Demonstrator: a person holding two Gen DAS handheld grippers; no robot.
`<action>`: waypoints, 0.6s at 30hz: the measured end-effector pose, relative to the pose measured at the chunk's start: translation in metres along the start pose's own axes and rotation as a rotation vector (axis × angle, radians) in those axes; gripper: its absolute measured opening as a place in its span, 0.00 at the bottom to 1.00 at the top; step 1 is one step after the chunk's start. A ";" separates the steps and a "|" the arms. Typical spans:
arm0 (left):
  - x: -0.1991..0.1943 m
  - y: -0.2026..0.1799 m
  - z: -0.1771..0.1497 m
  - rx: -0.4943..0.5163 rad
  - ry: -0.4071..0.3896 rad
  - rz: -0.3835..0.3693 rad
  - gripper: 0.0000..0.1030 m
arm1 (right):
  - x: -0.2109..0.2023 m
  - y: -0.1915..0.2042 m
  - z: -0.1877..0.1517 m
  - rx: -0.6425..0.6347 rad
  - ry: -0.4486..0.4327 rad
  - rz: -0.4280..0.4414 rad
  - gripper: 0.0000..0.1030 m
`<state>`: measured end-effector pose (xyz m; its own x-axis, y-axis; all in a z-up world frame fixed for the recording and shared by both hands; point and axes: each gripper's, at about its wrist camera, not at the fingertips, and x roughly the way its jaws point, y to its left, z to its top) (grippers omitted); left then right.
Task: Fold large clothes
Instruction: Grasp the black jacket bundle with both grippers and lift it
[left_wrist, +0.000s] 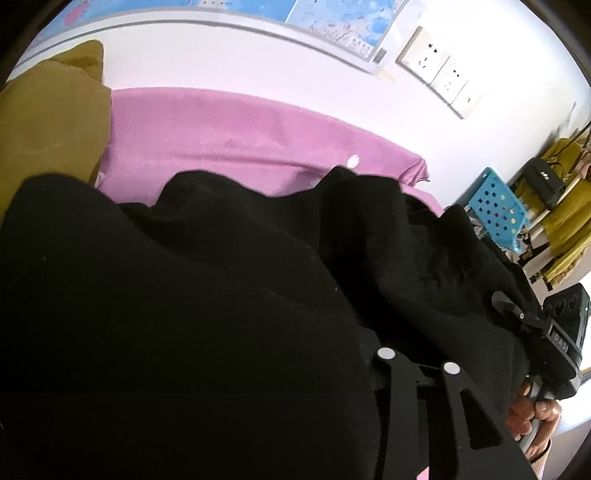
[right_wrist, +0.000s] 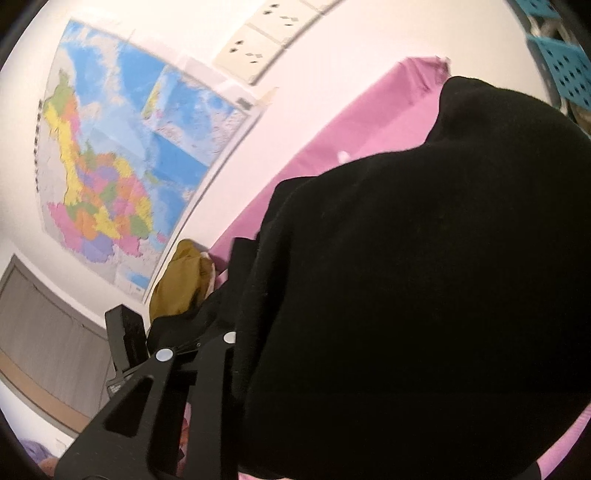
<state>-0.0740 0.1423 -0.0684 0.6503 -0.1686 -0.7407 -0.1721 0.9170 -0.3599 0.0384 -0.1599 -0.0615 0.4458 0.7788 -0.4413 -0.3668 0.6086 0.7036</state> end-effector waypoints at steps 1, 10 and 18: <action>-0.006 -0.001 0.003 0.008 -0.006 -0.008 0.35 | -0.002 0.010 0.003 -0.016 0.000 0.011 0.24; -0.073 -0.005 0.036 0.069 -0.109 -0.063 0.34 | -0.016 0.101 0.032 -0.174 -0.036 0.098 0.23; -0.170 0.012 0.089 0.112 -0.287 -0.022 0.33 | 0.006 0.203 0.074 -0.307 -0.067 0.226 0.23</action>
<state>-0.1208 0.2145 0.1034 0.8383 -0.0944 -0.5369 -0.0831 0.9512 -0.2971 0.0269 -0.0425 0.1202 0.3746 0.8929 -0.2496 -0.6850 0.4480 0.5745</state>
